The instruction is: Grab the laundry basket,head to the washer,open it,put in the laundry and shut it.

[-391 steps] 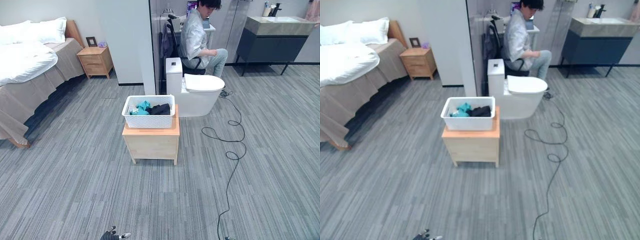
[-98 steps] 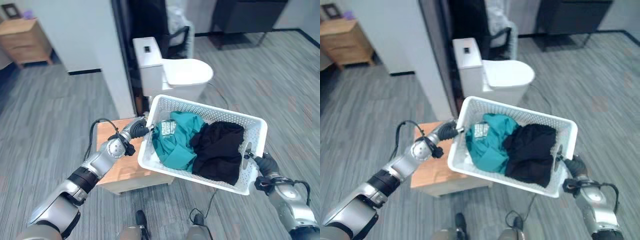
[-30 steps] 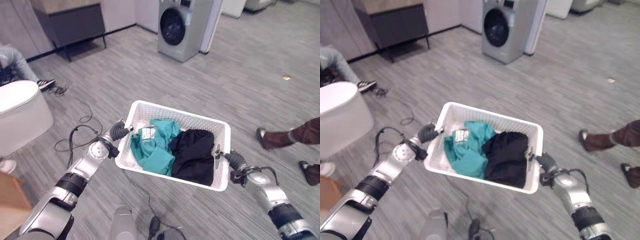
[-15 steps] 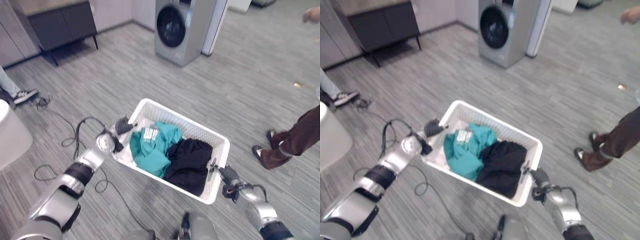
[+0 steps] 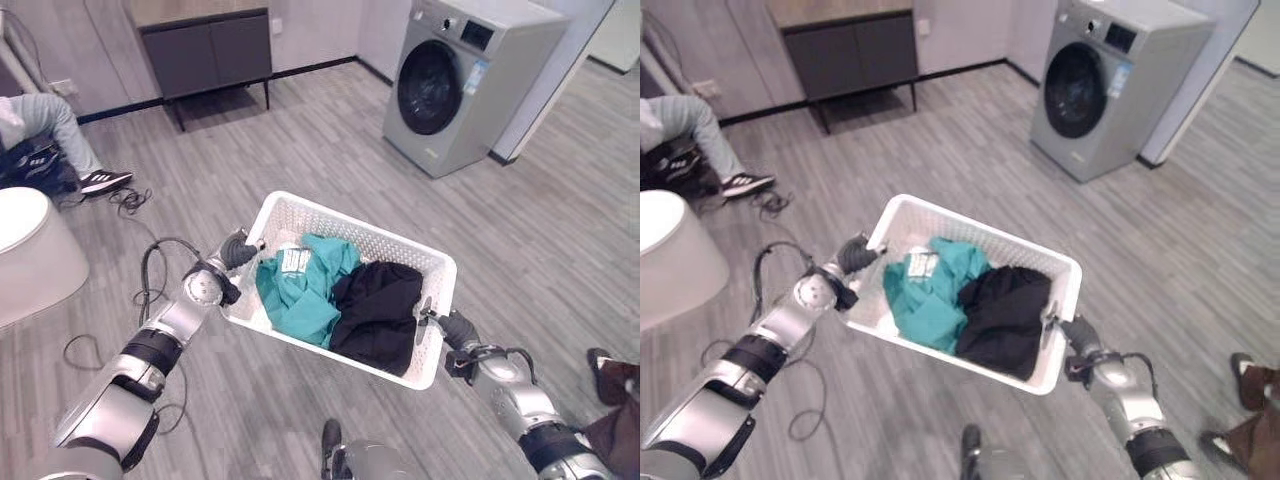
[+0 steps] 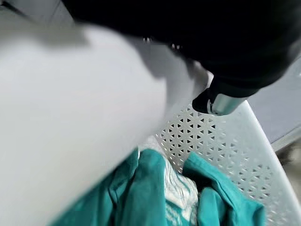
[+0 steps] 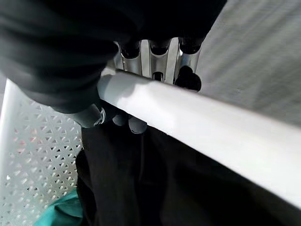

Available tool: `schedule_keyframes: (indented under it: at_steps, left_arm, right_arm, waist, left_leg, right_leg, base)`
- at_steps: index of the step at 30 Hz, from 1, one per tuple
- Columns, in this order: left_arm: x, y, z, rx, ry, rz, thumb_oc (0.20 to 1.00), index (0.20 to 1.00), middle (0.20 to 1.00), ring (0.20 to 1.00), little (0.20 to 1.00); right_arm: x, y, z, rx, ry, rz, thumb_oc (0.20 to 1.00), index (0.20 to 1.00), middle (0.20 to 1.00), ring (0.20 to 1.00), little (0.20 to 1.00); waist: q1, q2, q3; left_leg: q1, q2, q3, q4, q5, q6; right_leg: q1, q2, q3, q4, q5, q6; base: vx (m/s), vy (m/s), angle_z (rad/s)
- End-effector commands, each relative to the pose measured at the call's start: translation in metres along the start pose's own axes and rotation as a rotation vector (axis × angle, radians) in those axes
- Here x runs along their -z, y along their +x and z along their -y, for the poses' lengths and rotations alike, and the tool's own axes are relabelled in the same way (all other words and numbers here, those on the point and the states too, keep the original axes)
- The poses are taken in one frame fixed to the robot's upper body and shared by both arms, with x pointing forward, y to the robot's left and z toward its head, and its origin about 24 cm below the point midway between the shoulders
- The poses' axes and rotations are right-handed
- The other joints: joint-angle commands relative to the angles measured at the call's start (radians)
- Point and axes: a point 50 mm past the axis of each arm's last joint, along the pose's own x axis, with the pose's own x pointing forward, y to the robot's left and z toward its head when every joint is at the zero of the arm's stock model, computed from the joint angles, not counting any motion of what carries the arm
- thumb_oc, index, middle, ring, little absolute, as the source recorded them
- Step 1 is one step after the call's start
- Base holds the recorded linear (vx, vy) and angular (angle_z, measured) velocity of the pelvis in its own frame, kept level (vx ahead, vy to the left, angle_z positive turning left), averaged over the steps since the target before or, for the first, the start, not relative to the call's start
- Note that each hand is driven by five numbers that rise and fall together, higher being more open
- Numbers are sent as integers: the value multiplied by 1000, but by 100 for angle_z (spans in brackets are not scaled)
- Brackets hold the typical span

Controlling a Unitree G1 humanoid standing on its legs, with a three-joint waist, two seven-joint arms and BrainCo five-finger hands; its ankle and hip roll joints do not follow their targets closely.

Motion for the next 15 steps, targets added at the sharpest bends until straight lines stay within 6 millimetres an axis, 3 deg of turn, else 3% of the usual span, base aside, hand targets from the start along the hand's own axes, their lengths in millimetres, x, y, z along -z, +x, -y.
schedule_keyframes:
  at_steps: [1,2,3,4,5,6,8,10,11,13,15]
  left_arm:
    - [2,-4,-22,-69,-43,8,200,200,200,200,200]
    - [2,-4,-22,-69,-44,8,200,200,200,200,200]
    - [-3,-2,-22,-71,-64,20,200,200,200,200,200]
    - [-4,-2,-22,-71,-64,21,200,200,200,200,200]
    - [-6,0,-24,-75,-71,30,200,200,200,200,200]
    - [-8,0,-28,-88,-73,38,200,200,200,200,200]
    - [-11,1,-35,-106,-58,48,200,200,200,200,200]
    - [-18,5,-39,-116,-40,69,200,200,200,200,200]
    - [-19,6,-41,-120,-34,73,200,200,200,200,200]
    - [-23,7,-39,-116,-36,89,200,200,200,200,200]
    - [-26,8,-33,-95,-45,104,200,200,200,200,200]
  right_arm:
    - [-58,-8,-3,-105,113,308,200,200,200,200,200]
    - [-58,-8,-3,-105,112,308,200,200,200,200,200]
    - [-60,-9,0,-77,101,311,200,200,200,200,200]
    - [-61,-9,1,-76,102,311,200,200,200,200,200]
    - [-63,-8,1,-74,94,315,200,200,200,200,200]
    - [-67,-8,0,-79,79,327,200,200,200,200,200]
    - [-73,-9,-3,-100,58,348,200,200,200,200,200]
    - [-81,-6,-6,-106,41,370,200,200,200,200,200]
    - [-85,-5,-6,-108,36,382,200,200,200,200,200]
    - [-88,-2,-10,-118,37,394,200,200,200,200,200]
    - [-87,6,-24,-156,38,379,200,200,200,200,200]
  waist:
    - [-12,-34,-82]
    - [-10,-28,-79]
    - [16,-44,-55]
    - [16,-41,-53]
    - [23,-55,-49]
    - [36,-55,-47]
    - [55,-52,-48]
    - [79,-47,-44]
    - [93,-36,-49]
    - [111,-28,-54]
    - [132,-26,-64]
  left_leg:
    - [-77,161,-7,12,130,-16]
    - [-74,168,-7,19,125,-18]
    - [-191,180,32,64,90,-27]
    - [-193,182,30,70,84,-26]
    - [-240,148,58,24,73,-13]
    - [-274,90,75,-53,50,-19]
    - [-309,42,107,-263,36,-31]
    - [-297,-10,121,-540,77,-37]
    - [-295,-46,88,-670,101,-45]
    - [-313,-81,27,-799,121,-61]
    - [-309,-96,-5,-826,132,-58]
  right_leg:
    - [56,-109,33,-155,88,155]
    - [60,-103,34,-155,85,154]
    - [116,-96,30,-167,63,144]
    - [117,-94,29,-167,61,145]
    - [122,-101,33,-164,63,142]
    - [142,-98,43,-159,48,145]
    - [166,-94,51,-142,16,157]
    - [205,-97,51,-140,-13,167]
    - [223,-85,58,-140,-34,169]
    - [254,-75,71,-138,-67,176]
    - [286,-71,99,-103,-116,177]
  base:
    - [403,-477,-45]
    - [450,-494,-50]
    - [162,-183,-43]
    - [202,-230,-46]
    - [169,-35,-38]
    - [260,-34,-23]
    - [330,45,-13]
    - [403,89,-82]
    - [440,105,-75]
    - [494,109,-28]
    - [609,154,-68]
